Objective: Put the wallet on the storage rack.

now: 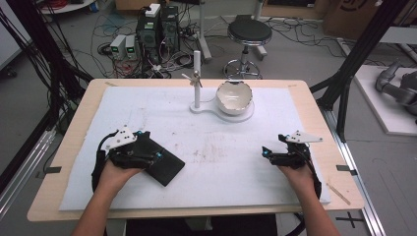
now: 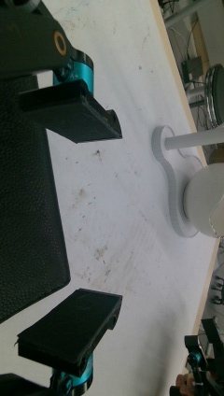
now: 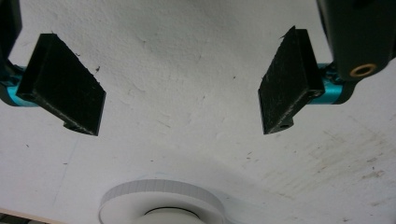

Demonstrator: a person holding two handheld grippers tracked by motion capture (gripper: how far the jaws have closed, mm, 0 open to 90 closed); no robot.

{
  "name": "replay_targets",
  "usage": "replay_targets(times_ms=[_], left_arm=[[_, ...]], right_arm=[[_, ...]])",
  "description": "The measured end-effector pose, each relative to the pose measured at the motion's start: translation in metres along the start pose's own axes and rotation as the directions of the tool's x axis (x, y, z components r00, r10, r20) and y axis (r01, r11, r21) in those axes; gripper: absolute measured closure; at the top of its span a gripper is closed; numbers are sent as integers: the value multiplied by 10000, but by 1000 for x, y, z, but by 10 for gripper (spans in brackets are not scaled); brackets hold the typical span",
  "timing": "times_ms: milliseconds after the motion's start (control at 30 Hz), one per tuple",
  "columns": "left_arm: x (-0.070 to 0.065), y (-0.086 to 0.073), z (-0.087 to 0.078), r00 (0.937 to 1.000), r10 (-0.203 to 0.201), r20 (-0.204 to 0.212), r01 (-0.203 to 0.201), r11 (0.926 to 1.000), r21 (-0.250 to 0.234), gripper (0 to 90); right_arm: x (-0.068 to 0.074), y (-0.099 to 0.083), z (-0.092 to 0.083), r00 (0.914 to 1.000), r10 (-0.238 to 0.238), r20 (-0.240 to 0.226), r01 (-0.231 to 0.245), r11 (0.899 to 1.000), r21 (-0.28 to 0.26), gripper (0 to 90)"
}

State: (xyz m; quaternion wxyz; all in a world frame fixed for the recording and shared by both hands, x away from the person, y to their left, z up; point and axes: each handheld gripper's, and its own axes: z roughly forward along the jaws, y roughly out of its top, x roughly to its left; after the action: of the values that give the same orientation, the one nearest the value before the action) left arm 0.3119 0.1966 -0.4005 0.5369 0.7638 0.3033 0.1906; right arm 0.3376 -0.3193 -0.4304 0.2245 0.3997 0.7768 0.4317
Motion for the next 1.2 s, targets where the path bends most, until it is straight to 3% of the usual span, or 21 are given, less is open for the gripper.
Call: replay_targets(times_ms=[267, 433, 467, 633, 800, 1000, 1200], left_arm=[[0, -2, -5, 9999, 21, 100, -21, 10000, -52, 176], [3, -2, -4, 9987, -105, 495, 111, 9999, -107, 176], [4, -3, -5, 9985, -174, 527, 178, 9998, -74, 176], [3, -4, -11, 9993, -335, 160, 337, 9994, -125, 176], [2, -6, -23, 9984, -562, 69, 563, 9983, -116, 176], [7, -12, -38, 9973, -695, -234, 689, 9973, -259, 176], [12, -18, -50, 9960, -748, -480, 732, 9967, -337, 176]], right_arm=[[4, 2, -1, 10000, -42, -40, 42, 9999, -112, 150], [6, 5, -4, 9998, -182, 17, 182, 9991, -384, 150], [6, 7, -4, 9995, -172, -273, 161, 9991, -401, 151], [10, 14, -5, 9980, -150, -612, 123, 9990, -434, 150], [20, 24, -4, 9939, 33, -1106, -72, 9994, -348, 150], [33, 40, 7, 9852, -515, -1635, 480, 9985, -249, 150], [46, 60, 23, 9697, -805, -2305, 765, 9967, -260, 150]])
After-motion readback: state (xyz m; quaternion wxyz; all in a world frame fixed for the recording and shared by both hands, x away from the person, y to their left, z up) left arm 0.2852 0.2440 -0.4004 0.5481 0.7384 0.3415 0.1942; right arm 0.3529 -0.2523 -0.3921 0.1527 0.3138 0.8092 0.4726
